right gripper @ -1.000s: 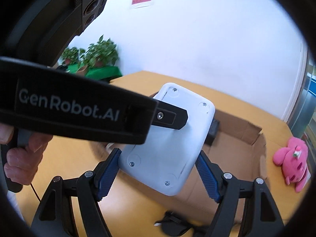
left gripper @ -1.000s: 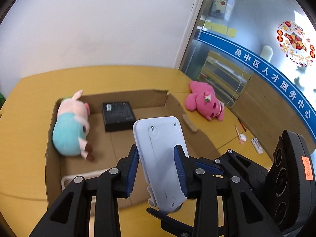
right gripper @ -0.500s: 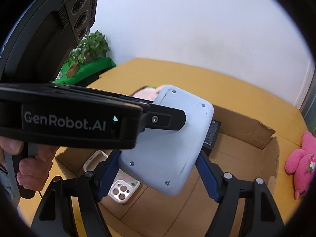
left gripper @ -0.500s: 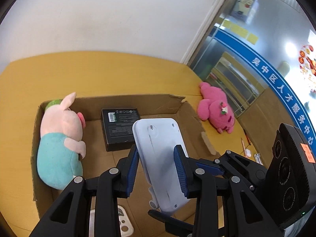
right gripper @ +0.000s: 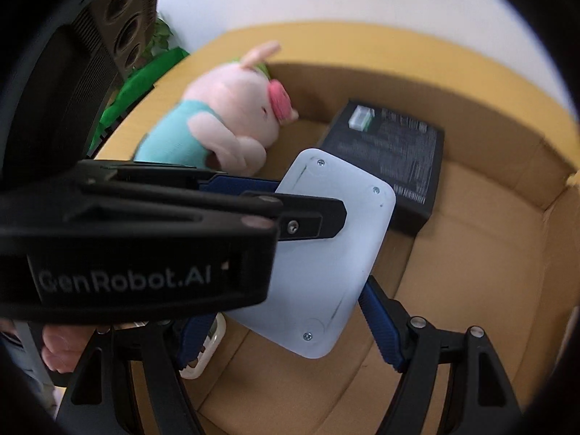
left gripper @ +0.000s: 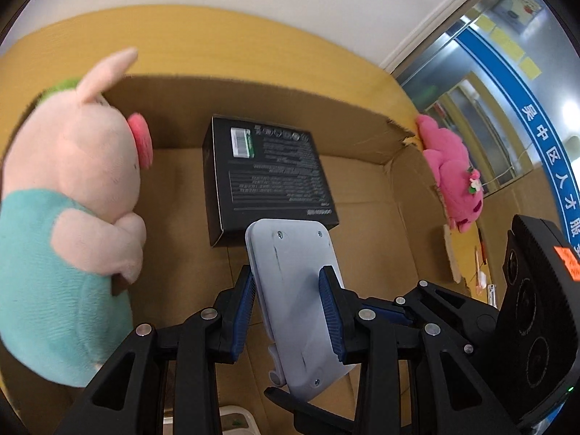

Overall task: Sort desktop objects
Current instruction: 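Lower the white device into the cardboard box with the left gripper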

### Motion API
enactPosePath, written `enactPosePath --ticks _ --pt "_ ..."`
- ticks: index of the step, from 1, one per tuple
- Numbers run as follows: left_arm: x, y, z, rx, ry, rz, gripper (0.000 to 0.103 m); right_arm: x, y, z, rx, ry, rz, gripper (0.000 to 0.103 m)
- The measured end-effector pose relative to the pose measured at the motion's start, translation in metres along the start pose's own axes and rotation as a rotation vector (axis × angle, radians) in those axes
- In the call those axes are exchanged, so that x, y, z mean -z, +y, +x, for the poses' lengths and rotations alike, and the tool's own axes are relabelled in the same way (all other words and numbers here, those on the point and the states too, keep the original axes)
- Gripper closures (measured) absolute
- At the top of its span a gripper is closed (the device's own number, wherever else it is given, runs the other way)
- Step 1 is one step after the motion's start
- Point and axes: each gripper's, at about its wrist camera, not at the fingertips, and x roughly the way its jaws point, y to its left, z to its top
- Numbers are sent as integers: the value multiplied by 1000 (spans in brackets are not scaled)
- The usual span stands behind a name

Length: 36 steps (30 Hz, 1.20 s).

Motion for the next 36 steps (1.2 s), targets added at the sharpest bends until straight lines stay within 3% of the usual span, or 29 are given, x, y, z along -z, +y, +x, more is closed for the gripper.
enactPosePath --ticks 10,22,25,28,30,31,32,33,34,35,36 --pt "6 7 34 -28 90 -32 66 -4 -16 37 -26 189 74 27" --pt "13 8 19 -70 81 -27 64 0 -16 29 35 203 73 27" --pt "20 1 -12 -85 8 7 63 7 -14 8 44 158 66 27" --pt "33 -16 -59 -162 -148 66 51 22 -6 -30 48 63 37 26" --pt "52 -34 -98 -223 -293 127 32 24 -7 -64 64 -35 28 24" --pt "65 -44 -118 -259 -373 151 28 8 -7 -69 92 -78 21 24" --pt "77 -52 -133 -283 -434 169 23 22 12 -103 151 -151 13 24" --pt "91 -60 -147 -313 -494 187 20 26 -27 -103 194 -211 17 24" --pt "106 -68 -159 -352 -551 205 19 23 -22 -113 223 -269 24 21" --pt "119 -76 -166 -376 -591 217 17 49 -16 -142 218 -337 37 21" --pt "133 -81 -174 -383 -627 223 14 58 -7 -144 205 -371 47 21"
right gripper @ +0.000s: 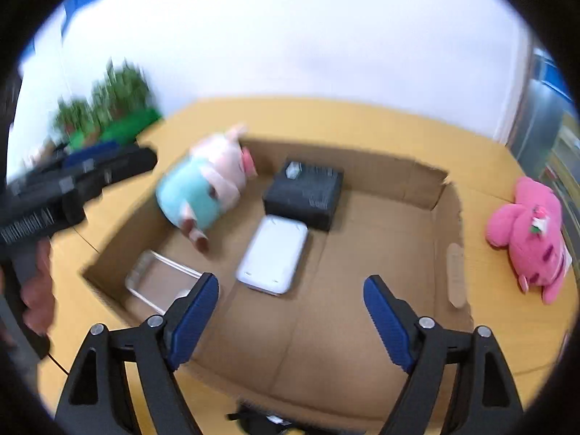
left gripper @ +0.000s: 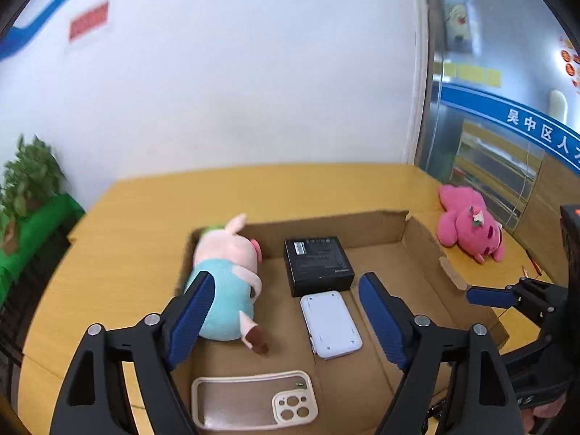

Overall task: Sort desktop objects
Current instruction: 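Open the left gripper and withdraw it up from the box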

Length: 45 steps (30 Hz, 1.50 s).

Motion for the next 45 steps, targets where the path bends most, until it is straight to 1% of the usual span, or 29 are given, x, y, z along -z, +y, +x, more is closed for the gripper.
enactPosePath --ticks 1,2,4,5,9,13,18,23,32,36,38,40,43,44,45 --pt "6 -5 -12 1 -28 -9 12 10 10 -6 -7 -29 18 21" --pt "12 -9 -21 14 -49 -18 11 21 8 -3 -6 -48 26 21" --pt "25 -18 -36 36 -80 -25 10 35 11 -11 7 -75 28 21" --pt "30 -21 -40 32 -88 -20 10 40 12 -24 19 -88 23 21" --pt "46 -28 -59 -20 -144 -10 10 55 14 -42 53 -120 47 21" --pt "58 -25 -66 -1 -109 -41 10 62 22 -46 74 -143 30 21" --pt "70 -23 -76 -12 -94 -49 10 62 28 -43 43 -137 34 21" --pt "78 -19 -80 -1 -83 -79 10 64 28 -49 48 -147 22 21" --pt "85 -21 -80 9 -69 -89 10 74 25 -56 40 -131 36 21" --pt "89 -22 -79 14 -62 -82 10 80 18 -55 38 -117 48 21" --pt "92 -21 -80 31 -62 -81 10 85 8 -54 24 -105 67 21" --pt "98 -19 -80 65 -55 -81 10 93 -7 -52 -1 -91 95 20" --pt "113 -16 -77 84 -14 -64 10 119 -32 -40 -100 -13 137 20" --pt "120 -15 -76 84 -3 -58 10 132 -42 -32 -118 28 146 20" --pt "126 -13 -75 84 8 -57 10 141 -49 -26 -116 53 151 20"
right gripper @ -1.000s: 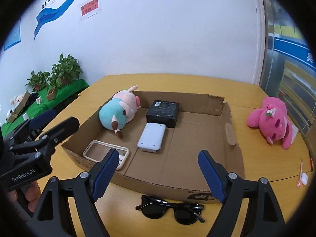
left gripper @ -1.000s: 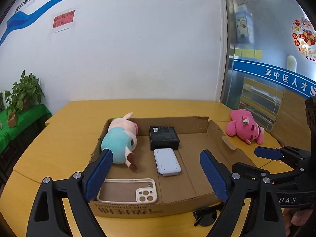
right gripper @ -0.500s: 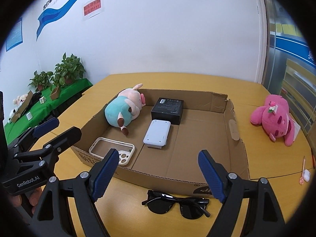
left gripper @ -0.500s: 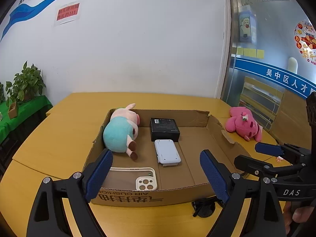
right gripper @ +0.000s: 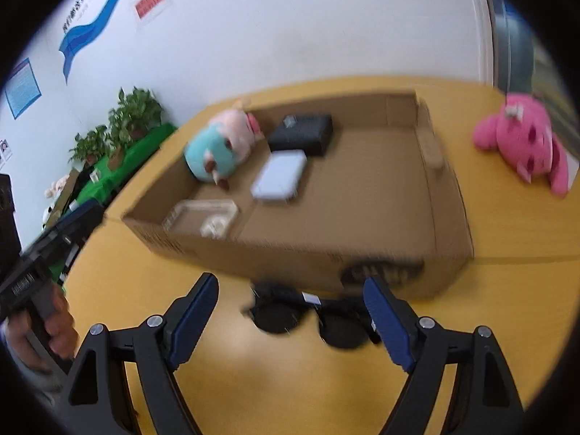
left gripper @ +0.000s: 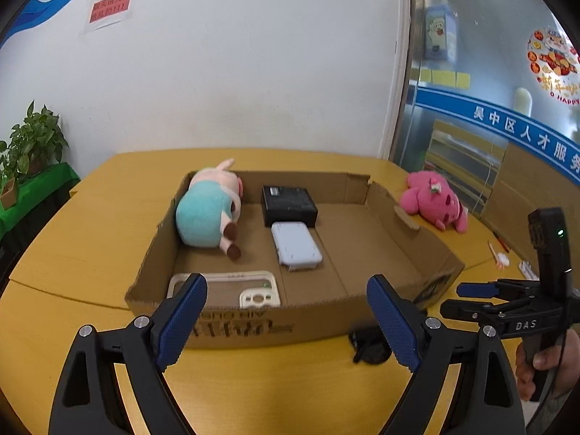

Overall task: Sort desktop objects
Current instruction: 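Open the left gripper and withdraw it up from the box, then move the left gripper down toward the black sunglasses on the table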

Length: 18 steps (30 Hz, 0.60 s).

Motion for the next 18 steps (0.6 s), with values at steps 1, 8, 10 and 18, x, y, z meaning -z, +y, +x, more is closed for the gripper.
enactPosePath --ticks 1,8,10,18 --pt "5 2 1 -2 12 -5 10 8 -9 6 4 27 10 20" --pt "28 12 14 12 101 -82 10 33 -60 55 -9 122 97 20" --pt "32 11 16 7 117 -76 10 29 -59 61 -26 121 83 20" --pt "41 14 20 5 149 -86 10 42 -11 64 -87 170 -31 19"
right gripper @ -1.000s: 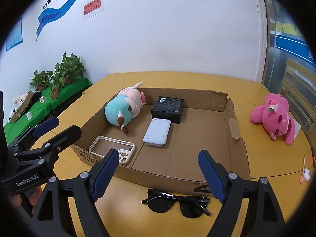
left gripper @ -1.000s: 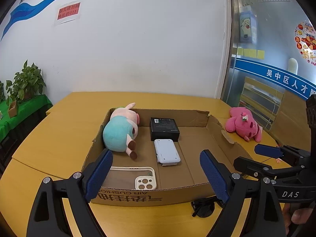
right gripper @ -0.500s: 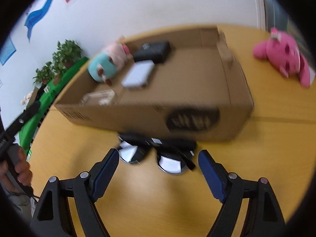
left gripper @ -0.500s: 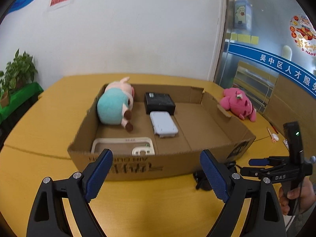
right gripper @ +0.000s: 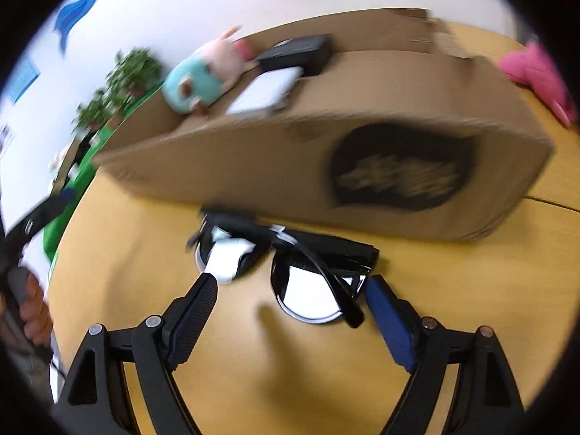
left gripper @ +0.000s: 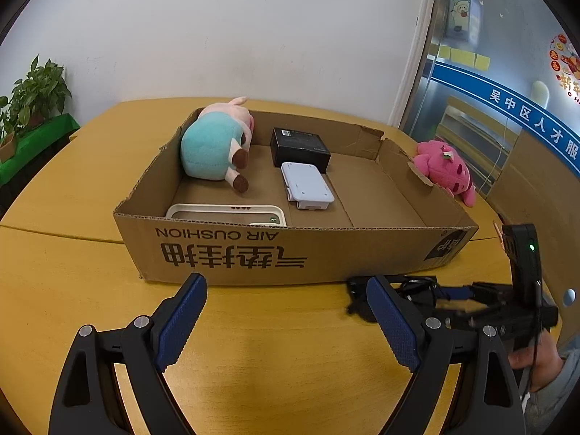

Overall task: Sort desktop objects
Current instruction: 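Move the left gripper down toward the black sunglasses on the table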

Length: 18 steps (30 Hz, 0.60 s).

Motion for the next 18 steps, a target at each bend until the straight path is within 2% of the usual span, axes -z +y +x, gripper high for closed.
enactPosePath --ticks 5,6,7,11,15,18 --pt "3 4 7 15 28 -7 10 24 39 -10 -200 62 5 19" --pt "4 5 8 21 34 -9 10 27 45 -15 -209 59 -10 19" --pt "4 5 10 31 44 -13 10 29 51 -21 -200 50 -32 19" --pt "7 8 23 110 110 -73 10 20 58 -33 -72 5 -105 19" --pt "16 11 42 212 231 -180 10 15 69 -4 -23 88 -209 19" --pt "23 11 48 242 279 -217 11 15 74 12 3 116 -230 19"
